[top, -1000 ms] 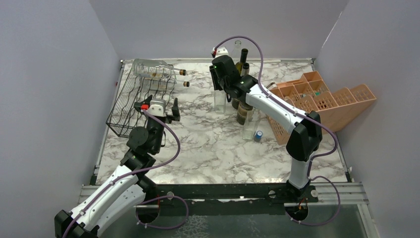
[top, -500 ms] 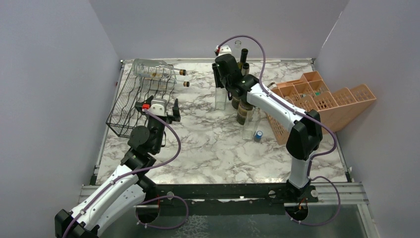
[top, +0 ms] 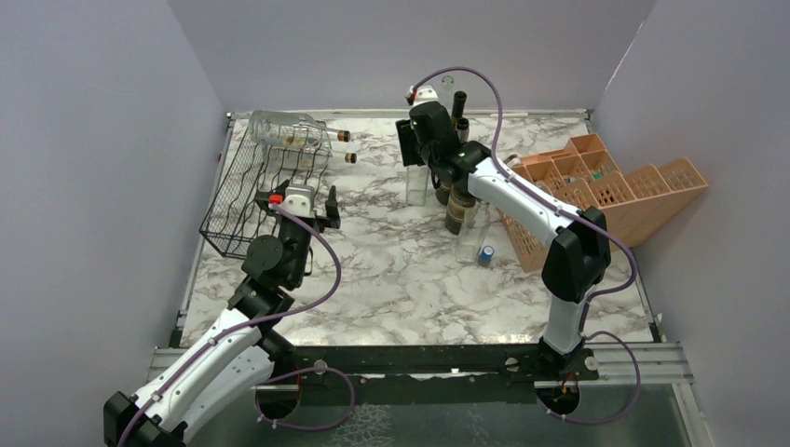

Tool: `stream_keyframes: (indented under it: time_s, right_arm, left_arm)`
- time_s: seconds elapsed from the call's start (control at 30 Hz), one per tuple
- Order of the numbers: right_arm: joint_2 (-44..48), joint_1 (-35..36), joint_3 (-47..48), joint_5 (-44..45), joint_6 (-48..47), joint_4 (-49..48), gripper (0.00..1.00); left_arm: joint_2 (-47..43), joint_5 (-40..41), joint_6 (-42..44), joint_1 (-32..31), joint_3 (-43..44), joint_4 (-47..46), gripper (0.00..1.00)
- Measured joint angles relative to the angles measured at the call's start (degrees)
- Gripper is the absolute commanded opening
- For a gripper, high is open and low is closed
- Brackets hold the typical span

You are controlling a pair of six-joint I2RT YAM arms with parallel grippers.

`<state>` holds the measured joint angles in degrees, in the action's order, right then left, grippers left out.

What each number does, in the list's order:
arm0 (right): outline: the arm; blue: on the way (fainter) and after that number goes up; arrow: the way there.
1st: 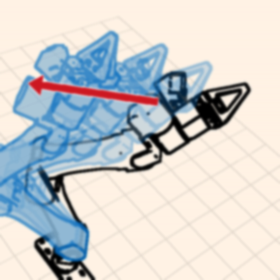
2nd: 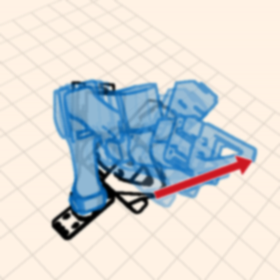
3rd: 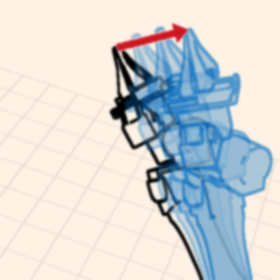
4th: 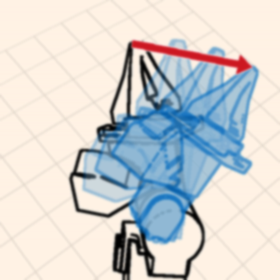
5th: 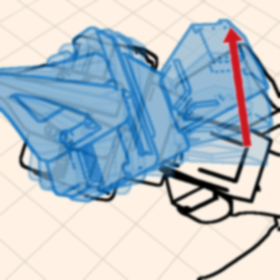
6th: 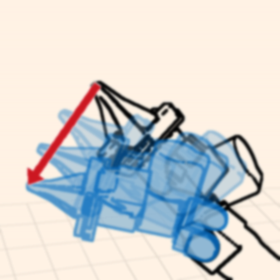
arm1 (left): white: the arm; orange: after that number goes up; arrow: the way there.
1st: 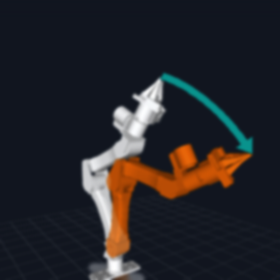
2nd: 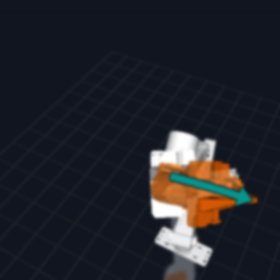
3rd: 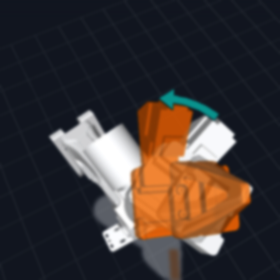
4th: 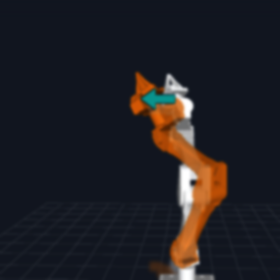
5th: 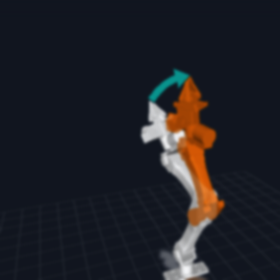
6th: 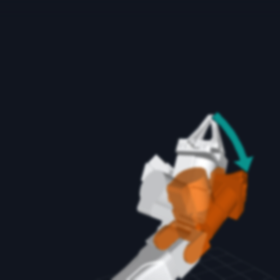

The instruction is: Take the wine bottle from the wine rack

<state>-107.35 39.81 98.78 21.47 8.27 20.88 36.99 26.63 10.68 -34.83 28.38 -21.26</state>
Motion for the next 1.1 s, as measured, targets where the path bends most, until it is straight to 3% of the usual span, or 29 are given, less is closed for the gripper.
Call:
stream_keyframes:
  time_s: [0.23,0.53,1.1]
  right_arm:
    - [3.4,0.0,-0.1,-2.2,-1.2,1.1,0.70]
    - [16.8,0.0,-3.0,-8.9,-2.3,2.5,0.72]
    - [47.6,0.0,-26.7,-23.7,-2.3,6.6,0.76]
  left_arm:
    - [0.5,0.0,-0.4,0.0,0.0,0.0,0.98]
    - [1.4,0.0,-0.4,0.0,0.0,0.2,0.99]
    - [14.5,-0.7,-1.5,0.5,0.0,0.5,0.99]
